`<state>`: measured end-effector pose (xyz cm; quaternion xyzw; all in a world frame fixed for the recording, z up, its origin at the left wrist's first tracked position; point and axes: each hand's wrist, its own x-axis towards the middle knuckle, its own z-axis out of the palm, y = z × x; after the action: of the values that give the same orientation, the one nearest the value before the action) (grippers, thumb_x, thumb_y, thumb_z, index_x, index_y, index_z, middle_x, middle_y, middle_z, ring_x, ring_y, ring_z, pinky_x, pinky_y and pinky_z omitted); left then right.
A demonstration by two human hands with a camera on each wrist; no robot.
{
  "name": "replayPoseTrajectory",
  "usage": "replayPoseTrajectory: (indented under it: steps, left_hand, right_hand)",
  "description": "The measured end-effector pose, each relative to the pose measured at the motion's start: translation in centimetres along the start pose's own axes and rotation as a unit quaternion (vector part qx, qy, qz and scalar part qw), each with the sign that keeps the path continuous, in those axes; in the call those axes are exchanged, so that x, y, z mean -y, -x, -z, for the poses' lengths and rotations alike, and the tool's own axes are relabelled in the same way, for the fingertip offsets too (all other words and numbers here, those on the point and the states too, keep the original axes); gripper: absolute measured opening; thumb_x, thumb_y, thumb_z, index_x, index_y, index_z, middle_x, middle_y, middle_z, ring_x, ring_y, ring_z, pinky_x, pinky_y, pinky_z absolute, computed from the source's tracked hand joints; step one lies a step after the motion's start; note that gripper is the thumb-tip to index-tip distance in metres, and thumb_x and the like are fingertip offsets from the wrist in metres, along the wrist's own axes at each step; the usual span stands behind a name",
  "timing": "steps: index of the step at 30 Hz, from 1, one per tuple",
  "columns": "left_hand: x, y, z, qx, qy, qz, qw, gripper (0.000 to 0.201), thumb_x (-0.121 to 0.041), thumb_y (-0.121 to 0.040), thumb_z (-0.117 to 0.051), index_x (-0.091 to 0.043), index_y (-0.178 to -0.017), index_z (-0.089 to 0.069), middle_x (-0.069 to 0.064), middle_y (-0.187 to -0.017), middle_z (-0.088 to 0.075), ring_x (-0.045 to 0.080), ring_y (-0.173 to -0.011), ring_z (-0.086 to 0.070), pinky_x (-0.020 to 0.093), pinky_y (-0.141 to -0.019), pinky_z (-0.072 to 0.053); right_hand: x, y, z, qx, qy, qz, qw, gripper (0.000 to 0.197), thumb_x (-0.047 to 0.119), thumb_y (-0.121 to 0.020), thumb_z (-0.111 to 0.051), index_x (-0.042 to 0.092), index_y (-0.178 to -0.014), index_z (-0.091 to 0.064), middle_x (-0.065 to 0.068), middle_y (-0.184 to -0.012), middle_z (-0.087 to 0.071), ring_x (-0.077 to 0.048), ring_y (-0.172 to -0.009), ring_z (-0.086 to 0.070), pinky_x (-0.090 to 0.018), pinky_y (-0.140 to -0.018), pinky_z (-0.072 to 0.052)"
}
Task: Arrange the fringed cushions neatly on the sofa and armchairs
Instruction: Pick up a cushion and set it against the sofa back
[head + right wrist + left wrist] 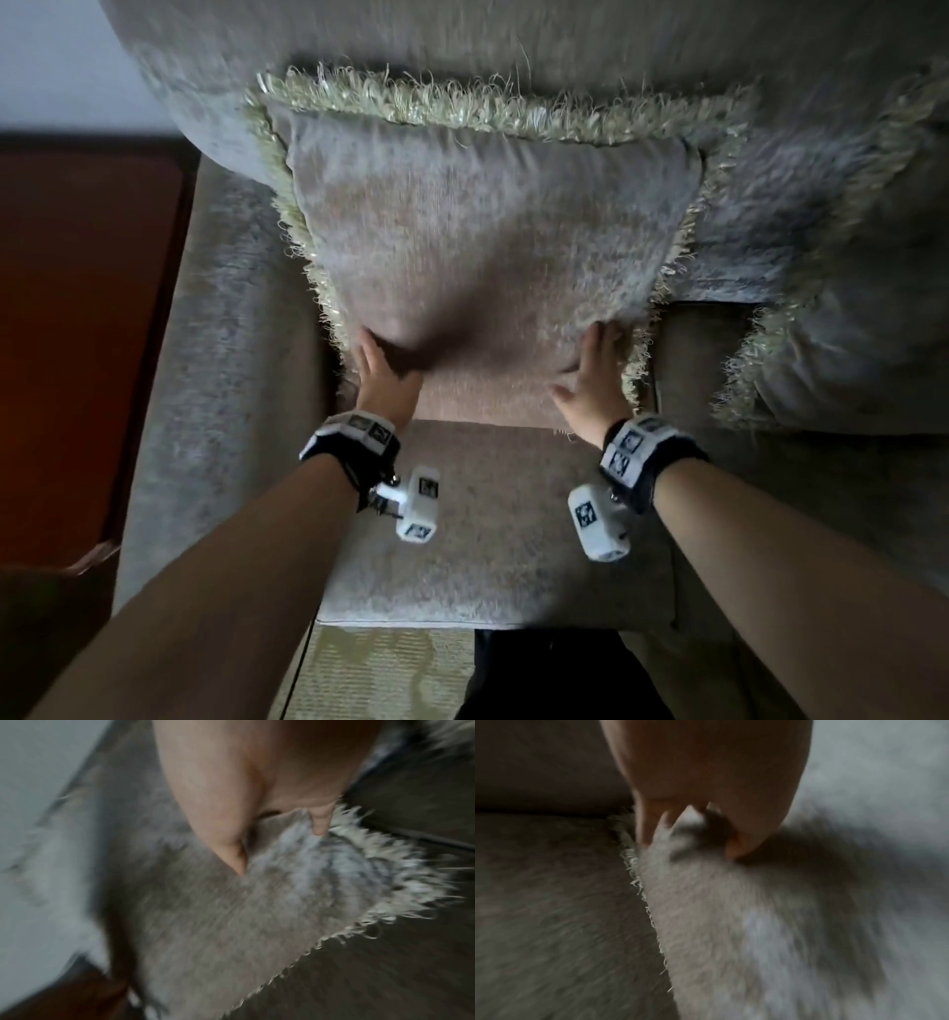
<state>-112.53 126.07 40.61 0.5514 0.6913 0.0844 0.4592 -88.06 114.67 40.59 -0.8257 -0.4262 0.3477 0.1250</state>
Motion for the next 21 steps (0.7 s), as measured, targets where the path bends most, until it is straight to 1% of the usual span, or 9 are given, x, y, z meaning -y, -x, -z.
replayPoseTrajectory:
  steps: [3,5,7,9,11,14,16,18,21]
  left_hand:
    - [1.4,-0.7,1.1,0.124,-0.008,0.14,0.982,0.063,-0.028,-0.083,-0.061,0.001,-0.137,-0.046,0.027,-0.138,-0.052,0.039,-0.123,-0.055,0.043,-0.1,-0.048]
    - [2.0,0.0,1.8,0.084,-0.02,0.15,0.985,0.056,-0.028,-0.09,-0.056,0.001,-0.136,-0.048,0.025,-0.139,-0.051,0.04,-0.126,-0.052,0.039,-0.101,-0.045]
    - [1.9,2.0,1.1,-0.04,-0.04,0.086,0.995,0.065,-0.014,-0.088,-0.054,-0.005,-0.149,-0.03,0.023,-0.15,-0.036,0.037,-0.135,-0.04,0.037,-0.107,-0.037]
    - [1.1,4.2,-0.7,-0.109,-0.033,-0.052,0.992,0.086,-0.002,-0.08,-0.053,-0.014,-0.155,-0.013,0.016,-0.161,-0.012,0.028,-0.145,-0.025,0.035,-0.113,-0.029]
    - [1.1,4.7,-3.1,-0.066,-0.114,-0.119,0.984,0.096,-0.002,-0.078,-0.056,-0.018,-0.156,-0.002,0.009,-0.164,0.006,0.02,-0.149,-0.008,0.032,-0.116,-0.021]
    - [2.0,3.1,-4.4,0.05,-0.212,-0.012,0.976,0.095,-0.01,-0.083,-0.059,-0.01,-0.155,0.003,0.01,-0.164,0.008,0.032,-0.15,-0.01,0.039,-0.121,-0.021]
    - [3.0,1.9,-3.7,0.138,-0.255,0.046,0.956,0.076,-0.018,-0.089,-0.057,-0.004,-0.153,-0.019,0.019,-0.159,-0.022,0.035,-0.143,-0.032,0.039,-0.114,-0.032]
    - [3.5,1.3,-2.8,0.146,-0.238,0.086,0.956,0.062,-0.025,-0.089,-0.057,-0.006,-0.145,-0.038,0.022,-0.143,-0.048,0.036,-0.129,-0.05,0.04,-0.106,-0.042]
    - [4.0,0.8,-2.9,-0.002,-0.124,0.054,0.991,0.085,-0.015,-0.086,-0.056,-0.013,-0.156,-0.008,0.016,-0.16,-0.022,0.034,-0.141,-0.034,0.036,-0.111,-0.033]
  right_hand:
    - [-3.1,-1.3,1.2,0.045,-0.008,-0.06,0.997,0.1,0.021,-0.085,-0.071,0.009,-0.156,-0.001,-0.013,-0.165,0.0,-0.028,-0.15,-0.017,-0.039,-0.122,-0.023]
    - [-4.0,-0.6,1.8,0.018,-0.059,-0.151,0.987,0.083,0.015,-0.084,-0.065,0.011,-0.151,-0.017,-0.019,-0.155,-0.028,-0.035,-0.134,-0.044,-0.045,-0.107,-0.044]
    - [-3.6,1.5,0.9,-0.013,-0.041,-0.17,0.984,0.084,0.022,-0.089,-0.064,0.019,-0.154,-0.011,-0.019,-0.159,-0.018,-0.037,-0.137,-0.04,-0.042,-0.108,-0.043]
    - [-2.2,3.5,-0.5,-0.059,0.008,-0.003,0.998,0.094,0.03,-0.09,-0.066,0.028,-0.156,0.001,-0.009,-0.165,0.007,-0.03,-0.149,-0.018,-0.031,-0.113,-0.033]
    - [-1.4,3.5,-2.5,-0.043,0.072,0.097,0.992,0.099,0.018,-0.089,-0.066,0.032,-0.156,0.005,-0.005,-0.163,0.022,-0.031,-0.151,-0.012,-0.034,-0.111,-0.039]
    - [-2.2,3.2,-3.6,0.144,0.08,-0.04,0.985,0.094,0.012,-0.09,-0.058,0.032,-0.156,0.006,0.002,-0.159,0.033,-0.032,-0.149,-0.021,-0.031,-0.086,-0.053]
    - [-4.3,4.0,-3.7,0.232,0.069,-0.119,0.963,0.09,0.009,-0.091,-0.054,0.027,-0.157,0.005,-0.003,-0.164,0.02,-0.03,-0.143,-0.034,-0.022,-0.068,-0.05]
    - [-5.4,4.6,-3.4,0.173,0.056,-0.12,0.976,0.093,0.006,-0.09,-0.056,0.026,-0.156,0.006,-0.005,-0.164,0.016,-0.03,-0.142,-0.036,-0.029,-0.078,-0.056]
    - [-4.6,2.7,-3.6,0.022,0.011,-0.007,1.0,0.099,0.009,-0.088,-0.064,0.023,-0.156,0.006,-0.003,-0.164,0.015,-0.029,-0.151,-0.011,-0.042,-0.114,-0.037]
